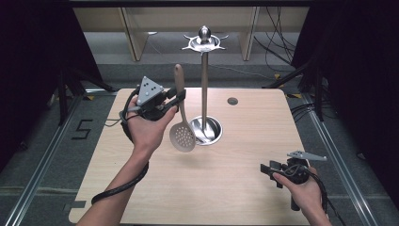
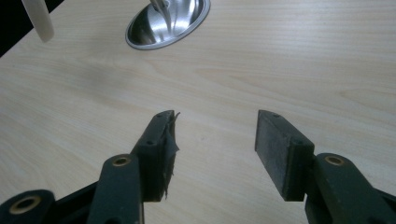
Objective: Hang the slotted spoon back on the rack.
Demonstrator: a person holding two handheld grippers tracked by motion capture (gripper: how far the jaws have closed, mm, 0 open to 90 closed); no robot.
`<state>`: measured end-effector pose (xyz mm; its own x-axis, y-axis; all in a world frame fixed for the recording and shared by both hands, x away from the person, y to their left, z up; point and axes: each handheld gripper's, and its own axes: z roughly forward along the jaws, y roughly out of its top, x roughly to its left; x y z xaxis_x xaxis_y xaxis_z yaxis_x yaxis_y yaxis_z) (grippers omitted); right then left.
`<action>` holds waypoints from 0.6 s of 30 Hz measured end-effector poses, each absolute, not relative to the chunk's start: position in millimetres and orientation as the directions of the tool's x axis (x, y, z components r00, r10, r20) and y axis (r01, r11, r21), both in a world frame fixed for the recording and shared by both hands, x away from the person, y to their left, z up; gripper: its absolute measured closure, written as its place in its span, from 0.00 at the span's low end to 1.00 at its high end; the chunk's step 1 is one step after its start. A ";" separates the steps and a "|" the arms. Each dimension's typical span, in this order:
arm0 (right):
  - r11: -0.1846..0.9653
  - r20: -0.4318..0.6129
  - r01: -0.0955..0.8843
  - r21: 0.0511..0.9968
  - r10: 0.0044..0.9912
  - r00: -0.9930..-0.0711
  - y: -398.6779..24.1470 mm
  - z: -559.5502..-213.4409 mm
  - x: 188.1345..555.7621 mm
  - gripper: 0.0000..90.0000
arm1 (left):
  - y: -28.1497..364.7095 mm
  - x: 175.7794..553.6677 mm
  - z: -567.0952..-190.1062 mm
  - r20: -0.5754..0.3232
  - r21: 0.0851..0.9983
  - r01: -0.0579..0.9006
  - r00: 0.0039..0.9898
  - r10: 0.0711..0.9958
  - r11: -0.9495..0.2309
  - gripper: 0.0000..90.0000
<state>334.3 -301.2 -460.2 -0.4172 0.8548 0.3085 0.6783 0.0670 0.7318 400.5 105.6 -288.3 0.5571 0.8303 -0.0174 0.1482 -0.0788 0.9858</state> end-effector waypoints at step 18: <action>0.117 0.248 0.650 0.751 0.862 -0.442 -296.4 -457.3 332.5 0.54 | 89.3 406.1 -282.1 -0.007 0.984 0.149 0.568 0.823 -0.094 0.78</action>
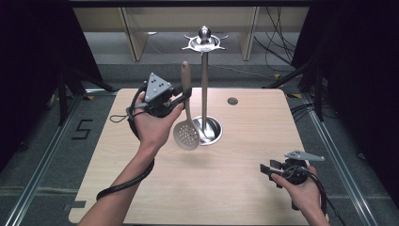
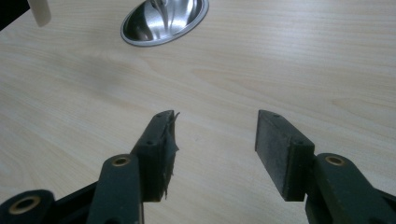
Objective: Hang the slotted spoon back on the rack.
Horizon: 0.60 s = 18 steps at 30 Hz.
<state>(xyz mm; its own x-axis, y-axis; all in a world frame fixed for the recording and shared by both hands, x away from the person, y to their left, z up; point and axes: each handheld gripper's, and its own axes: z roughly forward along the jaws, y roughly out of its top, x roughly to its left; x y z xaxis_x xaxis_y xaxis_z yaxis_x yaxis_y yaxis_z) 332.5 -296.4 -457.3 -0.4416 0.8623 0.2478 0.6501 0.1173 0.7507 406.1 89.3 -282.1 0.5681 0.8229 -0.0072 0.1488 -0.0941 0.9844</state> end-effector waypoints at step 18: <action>0.123 0.241 0.656 0.745 0.867 -0.437 -296.3 -456.3 331.9 0.54 | 74.2 412.4 -273.6 -0.006 0.982 0.159 0.583 0.812 -0.106 0.78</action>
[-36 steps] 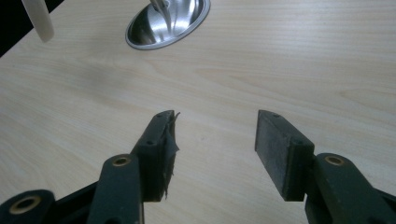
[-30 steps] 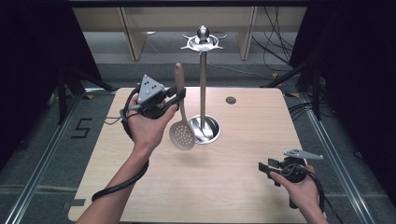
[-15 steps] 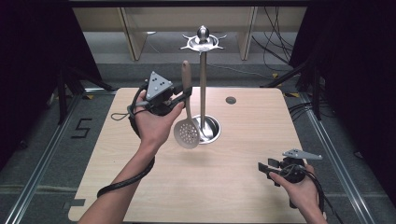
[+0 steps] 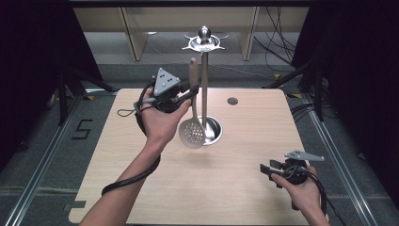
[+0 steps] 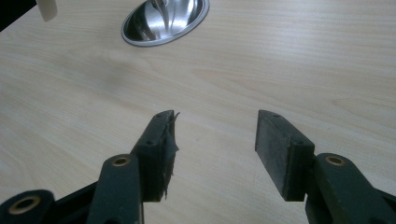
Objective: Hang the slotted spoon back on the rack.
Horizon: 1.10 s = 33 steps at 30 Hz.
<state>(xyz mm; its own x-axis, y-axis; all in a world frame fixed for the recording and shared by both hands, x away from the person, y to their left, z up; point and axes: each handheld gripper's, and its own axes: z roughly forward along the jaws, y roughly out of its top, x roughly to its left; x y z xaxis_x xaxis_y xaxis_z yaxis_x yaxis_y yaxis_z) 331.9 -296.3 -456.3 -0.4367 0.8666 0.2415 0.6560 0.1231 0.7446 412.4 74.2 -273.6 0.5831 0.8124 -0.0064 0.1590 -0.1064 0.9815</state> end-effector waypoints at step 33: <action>0.130 0.238 0.650 0.749 0.863 -0.446 -295.4 -457.1 331.9 0.53 | 58.3 420.6 -267.2 -0.026 0.979 0.182 0.566 0.824 -0.095 0.78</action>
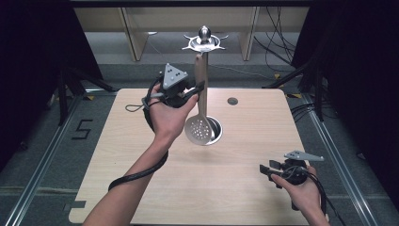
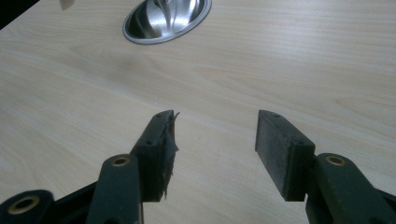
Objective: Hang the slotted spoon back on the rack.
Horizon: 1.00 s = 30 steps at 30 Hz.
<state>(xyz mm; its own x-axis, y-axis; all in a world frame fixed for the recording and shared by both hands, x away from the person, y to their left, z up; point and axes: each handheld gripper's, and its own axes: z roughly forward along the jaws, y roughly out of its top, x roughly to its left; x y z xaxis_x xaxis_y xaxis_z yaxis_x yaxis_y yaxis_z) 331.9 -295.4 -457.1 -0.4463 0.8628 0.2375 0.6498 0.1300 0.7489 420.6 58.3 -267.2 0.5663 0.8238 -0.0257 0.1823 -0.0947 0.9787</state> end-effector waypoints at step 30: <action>0.135 0.236 0.648 0.750 0.860 -0.452 -295.4 -457.8 332.0 0.53 | 54.2 428.7 -263.5 -0.010 0.978 0.179 0.566 0.825 -0.111 0.78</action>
<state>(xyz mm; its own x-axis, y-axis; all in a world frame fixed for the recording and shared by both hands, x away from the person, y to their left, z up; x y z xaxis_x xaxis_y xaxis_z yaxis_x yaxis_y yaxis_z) 332.0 -295.4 -457.8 -0.4517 0.8604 0.2360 0.6480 0.1346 0.7496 428.7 54.2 -263.5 0.5657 0.8246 -0.0100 0.1789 -0.1109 0.9776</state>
